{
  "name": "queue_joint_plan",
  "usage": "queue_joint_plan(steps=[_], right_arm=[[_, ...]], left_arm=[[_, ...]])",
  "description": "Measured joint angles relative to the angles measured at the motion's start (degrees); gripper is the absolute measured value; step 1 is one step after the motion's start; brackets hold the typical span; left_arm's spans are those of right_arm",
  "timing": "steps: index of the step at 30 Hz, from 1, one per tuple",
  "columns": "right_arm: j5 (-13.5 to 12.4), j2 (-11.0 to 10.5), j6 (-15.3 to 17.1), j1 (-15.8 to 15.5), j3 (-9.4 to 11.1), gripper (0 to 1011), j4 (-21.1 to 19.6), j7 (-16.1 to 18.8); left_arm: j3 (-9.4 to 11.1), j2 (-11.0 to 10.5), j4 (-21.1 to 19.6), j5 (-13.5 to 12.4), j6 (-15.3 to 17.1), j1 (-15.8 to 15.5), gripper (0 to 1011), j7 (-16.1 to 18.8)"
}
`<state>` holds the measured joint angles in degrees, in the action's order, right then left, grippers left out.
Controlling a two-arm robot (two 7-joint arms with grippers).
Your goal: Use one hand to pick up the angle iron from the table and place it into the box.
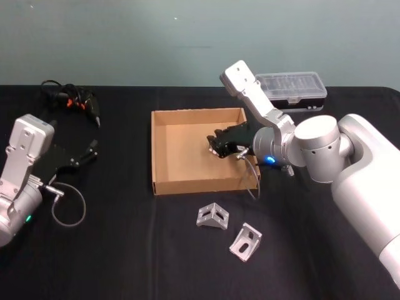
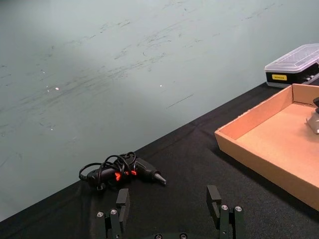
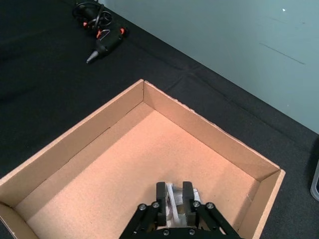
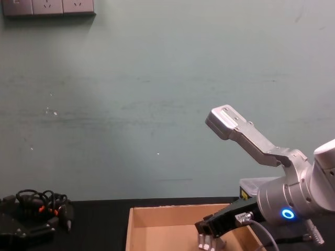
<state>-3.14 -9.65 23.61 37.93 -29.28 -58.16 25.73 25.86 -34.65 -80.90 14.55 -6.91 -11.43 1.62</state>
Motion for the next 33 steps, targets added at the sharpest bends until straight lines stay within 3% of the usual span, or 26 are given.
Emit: queue_joint_plan(steps=[16,23,27,33], right_arm=[[-0.02,0.0,-0.01,0.0,-0.07,677,-0.01,-0.02],[0.05,-2.77,0.0,-4.82,1.41,881,-9.29,-1.33],[-0.63,-4.95,1.48,-9.13,2.9,1002,-16.99,-1.88],[-2.22,-7.97,4.67,-15.16,5.1,1002,-27.04,-2.24]], left_arm=[[0.0,0.0,0.0,0.0,0.0,0.0,1011,0.0],[0.0,0.0,0.0,0.0,0.0,0.0,1011,0.0],[0.0,0.0,0.0,0.0,0.0,0.0,1011,0.0],[0.0,0.0,0.0,0.0,0.0,0.0,1011,0.0]])
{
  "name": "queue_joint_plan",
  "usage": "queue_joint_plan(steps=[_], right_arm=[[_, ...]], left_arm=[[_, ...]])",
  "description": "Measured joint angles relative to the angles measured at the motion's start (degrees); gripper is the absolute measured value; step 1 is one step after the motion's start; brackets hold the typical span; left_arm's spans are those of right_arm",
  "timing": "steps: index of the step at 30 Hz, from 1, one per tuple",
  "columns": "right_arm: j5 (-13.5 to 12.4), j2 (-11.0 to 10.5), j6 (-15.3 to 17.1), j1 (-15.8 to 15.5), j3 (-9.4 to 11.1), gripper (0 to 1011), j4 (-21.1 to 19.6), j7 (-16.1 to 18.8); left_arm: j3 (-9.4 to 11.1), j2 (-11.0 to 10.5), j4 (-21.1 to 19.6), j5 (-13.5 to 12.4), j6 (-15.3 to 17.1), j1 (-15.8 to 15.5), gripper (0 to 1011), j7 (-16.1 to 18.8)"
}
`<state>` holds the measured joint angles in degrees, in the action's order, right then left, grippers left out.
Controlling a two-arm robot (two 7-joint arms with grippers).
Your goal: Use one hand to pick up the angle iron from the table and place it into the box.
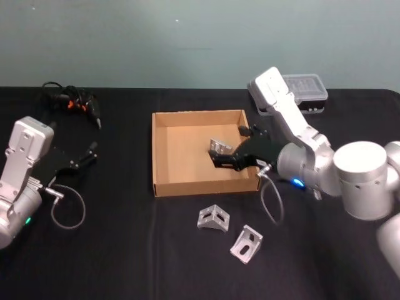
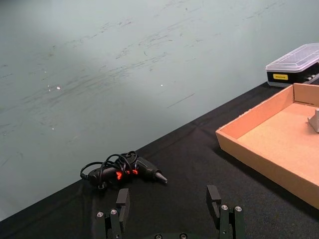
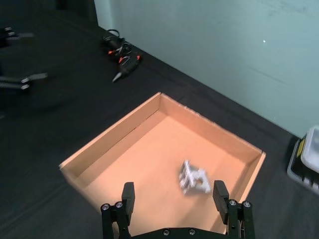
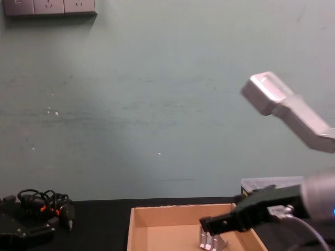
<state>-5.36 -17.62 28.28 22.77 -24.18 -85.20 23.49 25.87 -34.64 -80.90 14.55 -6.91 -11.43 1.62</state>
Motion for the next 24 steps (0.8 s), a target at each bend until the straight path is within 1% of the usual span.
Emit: queue_joint_plan(steps=[2,3,5,6,7,9,10,12,13,16,17,19,20,24], right_arm=[[-0.85,-1.72,2.42,-3.65,1.24,1003,-5.47,-0.34],[-0.85,-1.72,2.42,-3.65,1.24,1002,-5.47,-0.34],[-2.01,-3.38,5.03,-7.46,2.52,1003,-10.79,-0.42],[-2.01,-3.38,5.03,-7.46,2.52,1003,-10.79,-0.42],[-2.66,-4.23,6.33,-9.5,3.26,1003,-13.44,-0.46],[-3.26,-5.05,7.46,-11.58,3.88,1003,-15.88,-0.56],[-3.8,-5.8,8.38,-13.48,4.45,1003,-18.05,-0.71],[-4.3,-6.53,9.18,-15.46,5.06,1003,-20.14,-0.84],[-4.82,-7.25,9.89,-17.51,5.67,1003,-22.07,-1.01],[-5.39,-8.13,10.83,-20.16,6.31,1003,-24.31,-1.32],[-5.73,-8.77,11.47,-21.92,6.66,1003,-25.62,-1.39],[-6.1,-9.25,12.0,-23.27,6.9,1003,-26.47,-1.4],[-6.47,-9.7,12.43,-24.44,7.16,1003,-27.1,-1.38],[-7.23,-10.78,13.45,-26.62,7.76,1003,-28.21,-1.36]], left_arm=[[0.0,0.0,-0.01,0.0,0.0,0.0,1011,0.0],[0.0,0.0,0.0,0.0,0.0,0.0,1011,0.0],[0.0,0.0,0.0,0.0,0.0,0.0,1011,0.0],[0.0,0.0,0.0,0.0,0.0,0.0,1011,0.0],[0.0,0.0,0.0,0.0,0.0,0.0,1011,0.0],[0.0,0.0,0.0,0.0,0.0,0.0,1011,0.0],[0.0,0.0,0.0,0.0,0.0,0.0,1011,0.0],[0.0,0.0,0.0,0.0,0.0,0.0,1011,0.0],[0.0,0.0,0.0,0.0,0.0,0.0,1012,0.0],[0.0,0.0,0.0,0.0,0.0,0.0,1011,0.0],[0.0,0.0,0.0,0.0,0.0,0.0,1011,0.0],[0.0,0.0,0.0,0.0,0.0,0.0,1011,0.0],[0.0,0.0,0.0,0.0,0.0,0.0,1011,0.0],[-0.01,0.0,0.0,0.0,0.0,0.0,1011,0.0]])
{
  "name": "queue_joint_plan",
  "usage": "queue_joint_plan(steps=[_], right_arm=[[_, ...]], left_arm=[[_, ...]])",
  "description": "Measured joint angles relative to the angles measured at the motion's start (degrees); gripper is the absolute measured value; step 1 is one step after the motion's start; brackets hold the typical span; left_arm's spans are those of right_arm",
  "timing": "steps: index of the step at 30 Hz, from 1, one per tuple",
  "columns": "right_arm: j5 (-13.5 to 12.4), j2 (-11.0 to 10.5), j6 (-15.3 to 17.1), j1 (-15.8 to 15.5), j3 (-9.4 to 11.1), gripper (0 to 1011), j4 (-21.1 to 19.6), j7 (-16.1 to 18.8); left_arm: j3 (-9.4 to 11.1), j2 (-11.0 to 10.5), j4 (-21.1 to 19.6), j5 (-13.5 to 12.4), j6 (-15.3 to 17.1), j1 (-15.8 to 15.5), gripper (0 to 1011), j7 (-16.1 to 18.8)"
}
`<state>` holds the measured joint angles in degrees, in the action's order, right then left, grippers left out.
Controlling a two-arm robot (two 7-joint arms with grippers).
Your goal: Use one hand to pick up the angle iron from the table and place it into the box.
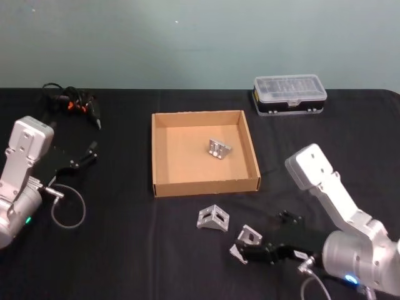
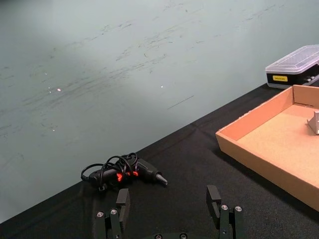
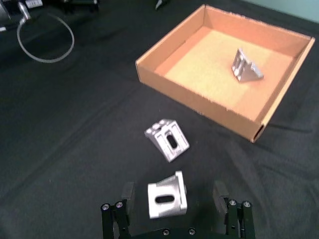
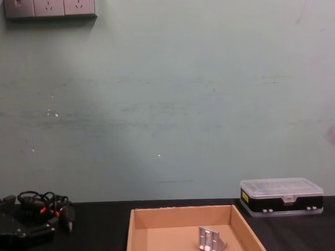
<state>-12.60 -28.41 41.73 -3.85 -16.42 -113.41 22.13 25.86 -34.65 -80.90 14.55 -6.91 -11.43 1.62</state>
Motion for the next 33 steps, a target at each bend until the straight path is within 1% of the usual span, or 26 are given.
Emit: queue_joint_plan(steps=[3,7,13,21,27,33], right_arm=[[-0.17,-0.55,0.39,-0.69,0.28,1003,-0.33,-0.12],[-0.11,-0.83,0.68,-0.39,0.26,1003,0.07,-0.39],[0.72,-0.8,0.65,1.38,-1.02,1003,1.96,-0.36],[2.11,-0.02,1.04,3.87,-2.95,1003,4.76,0.09],[2.46,1.22,0.84,4.71,-3.31,1003,6.69,0.19],[2.49,1.19,0.79,4.71,-3.33,1003,6.72,0.27]], left_arm=[[0.0,0.0,0.0,0.0,0.0,0.0,1011,0.0],[0.01,0.0,0.0,0.0,0.0,0.0,1011,0.0],[0.0,0.0,0.0,0.0,0.0,0.0,1011,0.0],[0.0,0.0,0.0,0.0,0.0,0.0,1011,0.0],[0.0,0.0,0.0,0.0,0.0,0.0,1011,0.0],[0.0,0.0,0.01,0.0,0.0,0.0,1011,0.0]])
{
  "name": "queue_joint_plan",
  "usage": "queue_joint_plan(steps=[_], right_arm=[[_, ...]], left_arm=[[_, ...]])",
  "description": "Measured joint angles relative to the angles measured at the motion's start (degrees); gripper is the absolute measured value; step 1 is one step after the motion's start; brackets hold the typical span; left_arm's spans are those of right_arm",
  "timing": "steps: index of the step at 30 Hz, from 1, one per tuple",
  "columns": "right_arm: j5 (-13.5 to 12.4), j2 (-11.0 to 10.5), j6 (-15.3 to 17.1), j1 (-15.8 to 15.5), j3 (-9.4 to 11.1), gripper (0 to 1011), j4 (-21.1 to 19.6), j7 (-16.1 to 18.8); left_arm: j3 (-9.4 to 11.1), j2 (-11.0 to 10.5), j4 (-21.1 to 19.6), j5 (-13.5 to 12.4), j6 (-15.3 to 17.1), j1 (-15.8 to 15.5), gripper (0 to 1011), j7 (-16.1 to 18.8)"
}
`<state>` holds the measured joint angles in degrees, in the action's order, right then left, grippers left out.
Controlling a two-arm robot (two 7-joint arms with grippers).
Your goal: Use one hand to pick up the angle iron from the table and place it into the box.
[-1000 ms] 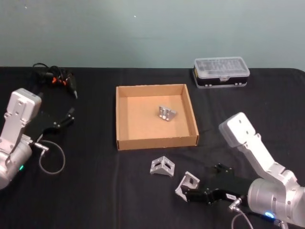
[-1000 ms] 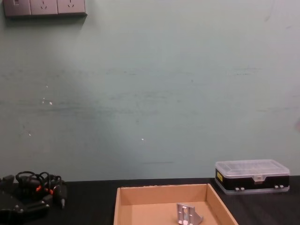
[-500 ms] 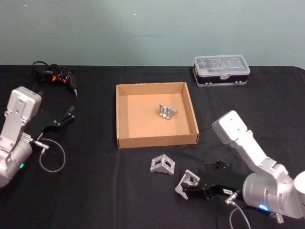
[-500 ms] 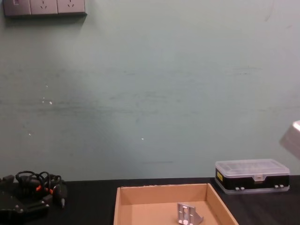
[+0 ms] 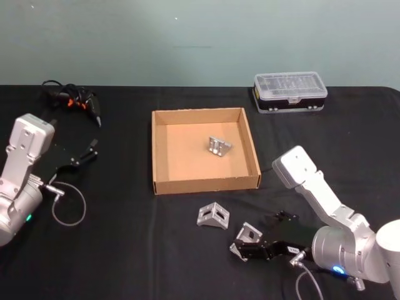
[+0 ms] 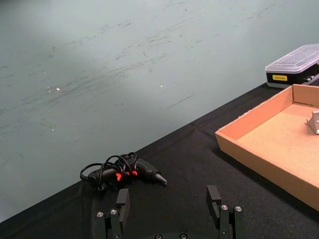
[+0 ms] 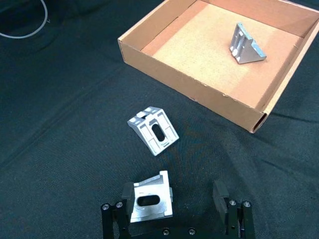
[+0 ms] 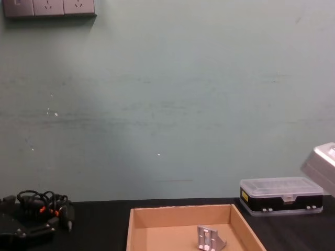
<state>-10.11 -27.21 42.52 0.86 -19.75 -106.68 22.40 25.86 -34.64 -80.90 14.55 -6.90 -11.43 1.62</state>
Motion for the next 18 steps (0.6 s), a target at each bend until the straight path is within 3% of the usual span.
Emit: queue_joint_plan(steps=[6,18], right_arm=[[0.0,-0.09,0.0,-0.03,0.0,947,-0.16,0.03],[0.01,-0.19,0.02,-0.09,0.0,595,-0.31,0.03]], left_arm=[[0.0,0.0,0.0,0.0,0.0,0.0,1011,0.0],[0.0,0.0,0.0,0.0,0.0,0.0,1011,0.0]])
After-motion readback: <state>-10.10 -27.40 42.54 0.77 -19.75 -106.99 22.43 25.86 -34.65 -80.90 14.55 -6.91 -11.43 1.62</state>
